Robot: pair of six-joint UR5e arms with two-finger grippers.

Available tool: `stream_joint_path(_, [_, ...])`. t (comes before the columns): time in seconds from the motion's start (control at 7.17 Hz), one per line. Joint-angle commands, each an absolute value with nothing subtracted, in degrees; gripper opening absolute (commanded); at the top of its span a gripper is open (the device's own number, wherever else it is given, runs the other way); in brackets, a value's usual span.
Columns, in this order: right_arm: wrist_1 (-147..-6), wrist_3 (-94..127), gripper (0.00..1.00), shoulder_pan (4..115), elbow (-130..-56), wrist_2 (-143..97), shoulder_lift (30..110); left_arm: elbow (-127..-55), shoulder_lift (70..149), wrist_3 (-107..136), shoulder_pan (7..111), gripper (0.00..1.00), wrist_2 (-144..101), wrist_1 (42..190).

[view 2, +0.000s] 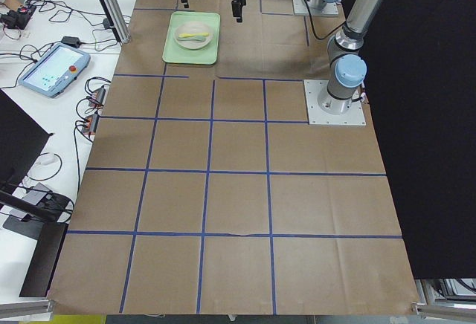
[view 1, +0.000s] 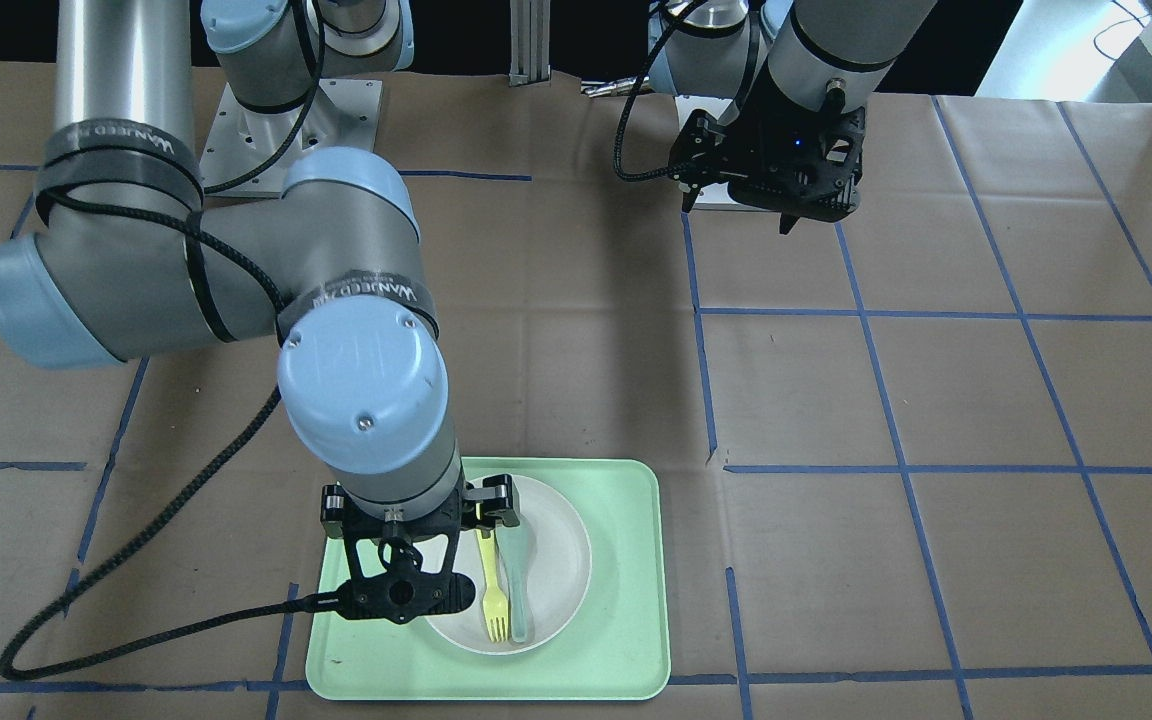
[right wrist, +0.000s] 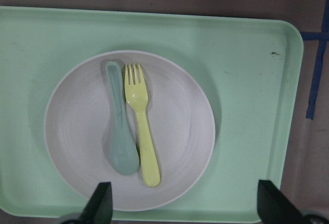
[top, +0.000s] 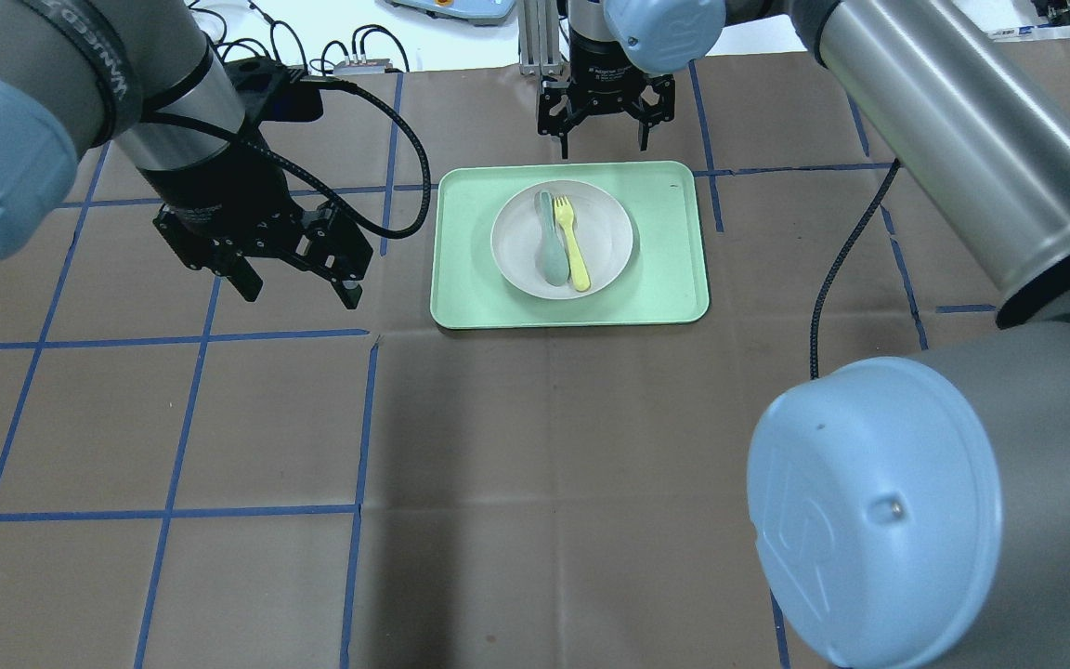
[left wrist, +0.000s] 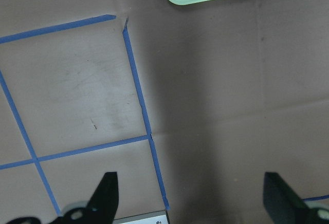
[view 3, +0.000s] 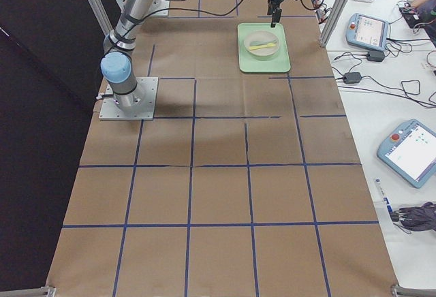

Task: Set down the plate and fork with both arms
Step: 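Lower the right gripper into the plate and grasp the yellow fork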

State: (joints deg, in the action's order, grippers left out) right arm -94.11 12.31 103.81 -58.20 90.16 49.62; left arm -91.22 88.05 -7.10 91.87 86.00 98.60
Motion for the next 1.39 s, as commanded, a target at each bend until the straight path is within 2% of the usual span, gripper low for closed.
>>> stream_joint_path(0.0, [-97.0, 13.6, 1.0, 103.9, -58.4, 90.4, 45.8, -91.2, 87.7, -7.2, 90.4, 1.0, 86.7, 98.7])
stream_joint_path(0.14, [-98.1, 13.7, 0.99, 104.0, -58.2, 90.5, 44.1, -91.2, 86.9, -7.6, 90.0, 1.0, 92.9, 98.5])
stream_joint_path(0.28, [-98.3, 13.6, 0.73, 104.2, -58.4, 90.4, 43.7, -91.8, 86.1, -7.5, 89.8, 1.0, 93.9, 98.5])
stream_joint_path(0.42, [-98.3, 13.5, 0.56, 104.6, -58.8, 90.0, 43.7, -92.5, 85.8, -6.6, 89.7, 1.0, 93.7, 98.4])
stream_joint_path(0.7, [-98.3, 13.2, 0.51, 105.4, -61.2, 89.8, 43.8, -92.5, 85.4, -5.4, 89.6, 1.0, 93.4, 96.9])
stream_joint_path(1.25, [-98.7, 13.1, 0.51, 105.6, -63.3, 89.7, 43.5, -92.9, 84.6, -1.6, 89.0, 1.0, 90.1, 96.9])
